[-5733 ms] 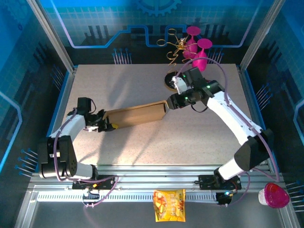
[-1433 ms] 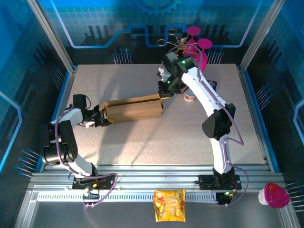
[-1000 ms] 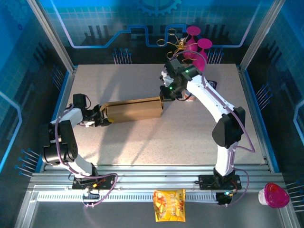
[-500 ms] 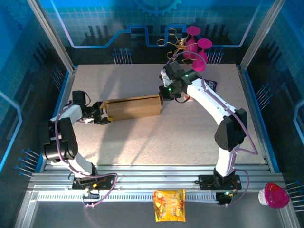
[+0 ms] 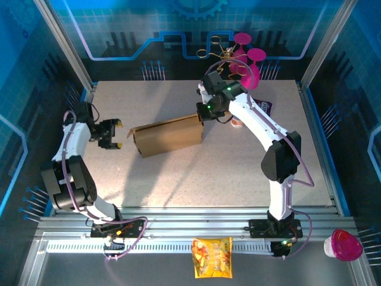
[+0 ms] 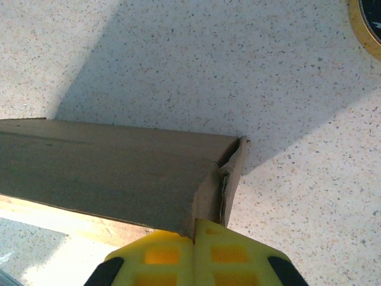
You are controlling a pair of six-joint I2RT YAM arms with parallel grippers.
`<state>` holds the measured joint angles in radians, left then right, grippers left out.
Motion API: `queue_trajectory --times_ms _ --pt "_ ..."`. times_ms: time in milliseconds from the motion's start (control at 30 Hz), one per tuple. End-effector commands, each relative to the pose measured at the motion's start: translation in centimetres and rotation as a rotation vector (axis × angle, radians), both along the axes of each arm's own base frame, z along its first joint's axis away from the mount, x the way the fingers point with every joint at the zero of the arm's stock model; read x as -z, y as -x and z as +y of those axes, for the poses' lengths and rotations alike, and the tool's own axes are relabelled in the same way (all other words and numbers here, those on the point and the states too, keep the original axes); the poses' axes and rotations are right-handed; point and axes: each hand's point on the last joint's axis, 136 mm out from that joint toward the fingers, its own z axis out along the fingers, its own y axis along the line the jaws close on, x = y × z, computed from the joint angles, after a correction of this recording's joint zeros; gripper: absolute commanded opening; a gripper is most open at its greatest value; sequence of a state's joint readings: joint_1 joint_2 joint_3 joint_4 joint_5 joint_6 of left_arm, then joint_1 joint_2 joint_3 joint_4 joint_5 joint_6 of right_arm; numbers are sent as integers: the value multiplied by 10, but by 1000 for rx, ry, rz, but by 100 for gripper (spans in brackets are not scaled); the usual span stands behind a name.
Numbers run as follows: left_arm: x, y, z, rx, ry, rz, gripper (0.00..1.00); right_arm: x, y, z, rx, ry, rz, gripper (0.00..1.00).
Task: Fold the paper box
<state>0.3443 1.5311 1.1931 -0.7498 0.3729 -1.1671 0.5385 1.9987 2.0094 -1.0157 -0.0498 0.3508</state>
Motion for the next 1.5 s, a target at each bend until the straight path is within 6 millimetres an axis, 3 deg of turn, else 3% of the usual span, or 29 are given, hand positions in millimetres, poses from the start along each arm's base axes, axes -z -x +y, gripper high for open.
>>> queue_trajectory --times_ms 0,33,67,133,200,267,400,600,800,1067,1167,1333,1467 --pt "-44 12 29 205 -362 -70 51 20 8 -3 -23 75 70 0" --pt "-55 8 27 294 -438 -117 37 20 8 -3 -25 76 71 0" --pt "-64 6 23 367 -488 -150 30 19 7 -2 -25 77 73 0" --pt "-77 6 6 524 -583 -201 21 20 7 -2 -32 81 80 0" --pt "-81 11 -15 670 -661 -239 19 22 6 -2 -33 84 86 0" --pt "-81 19 -31 804 -740 -254 23 22 5 -2 -35 78 94 0" --pt "-77 32 -39 945 -814 -257 35 22 5 -2 -42 71 100 0" --pt "-74 32 -55 1122 -873 -304 50 24 8 -1 -54 67 117 0" --pt "-65 31 -64 1171 -847 -331 52 24 9 -2 -53 63 124 0" --pt "-49 34 -60 1191 -856 -287 51 27 9 -1 -54 60 131 0" --pt "-46 31 -60 1187 -848 -288 45 26 8 0 -56 58 129 0" --pt "-52 23 -65 1169 -833 -319 23 27 8 0 -55 58 134 0" --pt "-55 21 -68 1155 -805 -326 14 27 7 0 -53 60 132 0"
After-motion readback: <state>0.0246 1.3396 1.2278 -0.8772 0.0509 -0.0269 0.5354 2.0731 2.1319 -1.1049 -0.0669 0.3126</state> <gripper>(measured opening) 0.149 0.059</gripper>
